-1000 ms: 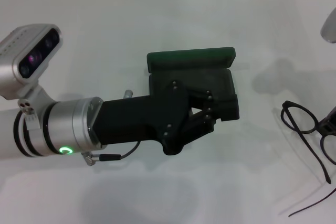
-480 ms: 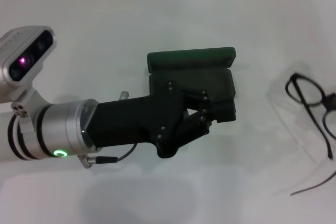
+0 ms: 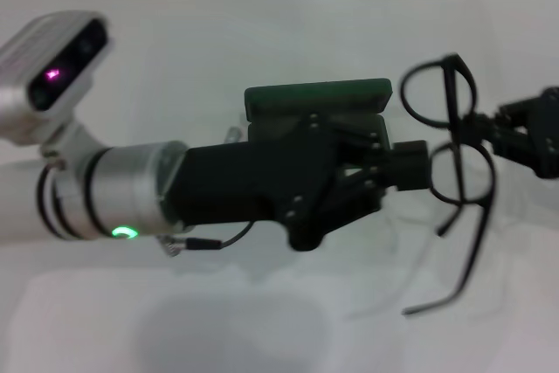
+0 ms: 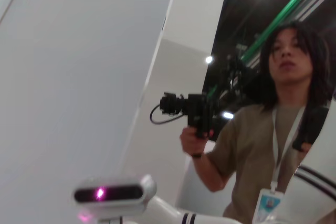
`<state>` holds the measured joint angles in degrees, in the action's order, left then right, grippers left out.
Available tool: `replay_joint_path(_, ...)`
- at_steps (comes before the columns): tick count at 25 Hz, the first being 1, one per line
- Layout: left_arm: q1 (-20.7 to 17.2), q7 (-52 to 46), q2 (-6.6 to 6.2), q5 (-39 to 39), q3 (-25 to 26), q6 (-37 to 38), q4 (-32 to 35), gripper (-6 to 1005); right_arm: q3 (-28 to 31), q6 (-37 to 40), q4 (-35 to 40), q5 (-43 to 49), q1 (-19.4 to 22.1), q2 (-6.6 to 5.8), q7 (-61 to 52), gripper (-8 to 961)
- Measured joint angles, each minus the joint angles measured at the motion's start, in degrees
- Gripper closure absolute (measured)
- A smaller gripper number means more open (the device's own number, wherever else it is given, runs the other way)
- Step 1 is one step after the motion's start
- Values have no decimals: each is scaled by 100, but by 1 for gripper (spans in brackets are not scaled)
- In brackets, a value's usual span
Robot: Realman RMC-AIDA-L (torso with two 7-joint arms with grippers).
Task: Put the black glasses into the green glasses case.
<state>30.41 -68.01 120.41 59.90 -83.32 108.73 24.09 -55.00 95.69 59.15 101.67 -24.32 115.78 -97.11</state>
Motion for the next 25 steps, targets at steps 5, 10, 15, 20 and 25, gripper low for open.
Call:
replay_joint_path(5,301,-40,14,-79,-165,-514,-203,950,-31,26,-949,-554,-436,9,579,919)
replay_joint_path(10,307,134,34,-441,-442,-1077,-346,950,-201,42,-1282,-753,-666,14,739,918)
replay_joint_path(15,281,196,21,-794,-717,-1413,-350,950,-227,68,-1300,-864,-720,15,757,918)
replay_joint_path(20,307,197,25,-795,-723,-1570,-353,950,-226,127,-1301,-939,-752,13,764,918)
replay_joint_path(25,319,206,22,-804,-727,-1614,-353,950,-223,167,-1307,-978,-755,7,766,917)
